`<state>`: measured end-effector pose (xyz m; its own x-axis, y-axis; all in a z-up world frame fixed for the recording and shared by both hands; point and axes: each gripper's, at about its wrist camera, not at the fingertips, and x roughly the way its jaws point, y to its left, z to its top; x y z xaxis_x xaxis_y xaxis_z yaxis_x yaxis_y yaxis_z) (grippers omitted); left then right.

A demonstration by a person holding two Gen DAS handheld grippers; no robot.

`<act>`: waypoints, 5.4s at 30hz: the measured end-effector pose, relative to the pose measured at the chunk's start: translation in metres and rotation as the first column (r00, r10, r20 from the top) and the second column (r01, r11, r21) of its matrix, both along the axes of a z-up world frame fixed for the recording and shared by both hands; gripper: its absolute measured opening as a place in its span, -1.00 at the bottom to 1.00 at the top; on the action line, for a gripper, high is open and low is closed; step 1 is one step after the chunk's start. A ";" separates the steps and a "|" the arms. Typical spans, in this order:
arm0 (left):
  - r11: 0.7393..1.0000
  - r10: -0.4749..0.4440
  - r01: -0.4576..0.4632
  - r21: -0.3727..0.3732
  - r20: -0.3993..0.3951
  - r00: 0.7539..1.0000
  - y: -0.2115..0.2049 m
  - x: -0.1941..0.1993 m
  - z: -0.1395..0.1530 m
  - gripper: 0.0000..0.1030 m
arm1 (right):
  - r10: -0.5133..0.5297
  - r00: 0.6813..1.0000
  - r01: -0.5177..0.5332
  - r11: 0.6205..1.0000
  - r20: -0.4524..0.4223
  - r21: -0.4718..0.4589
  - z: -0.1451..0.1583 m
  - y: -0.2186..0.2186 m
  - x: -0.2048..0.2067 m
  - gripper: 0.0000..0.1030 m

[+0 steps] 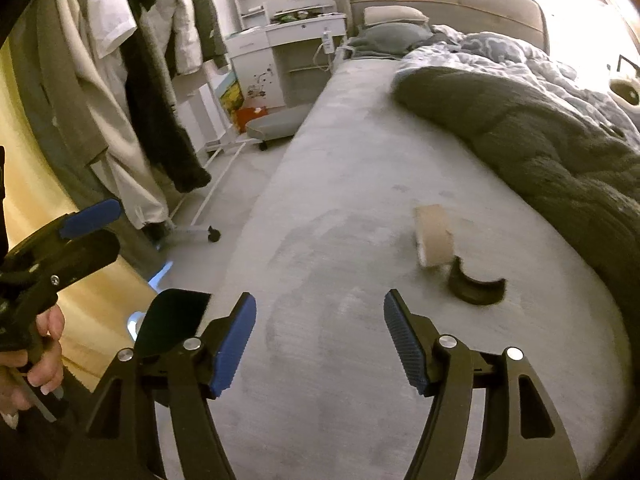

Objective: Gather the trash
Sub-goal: 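Lower the right tool onto the black curved plastic piece and close it, then grasp the tan tape roll with the left tool while the right tool holds the black piece, then lift and carry the tape roll and black piece over the black bin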

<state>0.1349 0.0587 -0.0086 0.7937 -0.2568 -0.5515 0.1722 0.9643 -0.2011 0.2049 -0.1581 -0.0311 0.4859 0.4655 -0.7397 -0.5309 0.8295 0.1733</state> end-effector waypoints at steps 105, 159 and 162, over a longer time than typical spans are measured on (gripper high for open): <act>0.993 -0.083 0.101 0.067 -0.235 0.968 -0.164 0.171 -0.091 -0.34 | -0.331 0.943 0.333 0.937 -0.037 0.103 -0.019 -0.170 0.043 -0.11; 0.981 -0.079 0.104 0.163 -0.150 0.985 -0.132 0.086 -0.050 -0.56 | -0.245 0.967 0.251 0.962 -0.065 0.105 -0.021 -0.146 0.029 -0.11; 0.982 -0.071 0.096 0.163 -0.150 0.986 -0.125 0.078 -0.047 -0.56 | -0.231 0.971 0.236 0.967 -0.062 0.096 -0.019 -0.138 0.025 -0.11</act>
<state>0.2125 -0.0666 -0.0555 0.6833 -0.2118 -0.6987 0.2348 0.9699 -0.0643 0.2301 -0.2956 -0.0497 0.5541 0.4178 -0.7200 -0.3130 0.9060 0.2848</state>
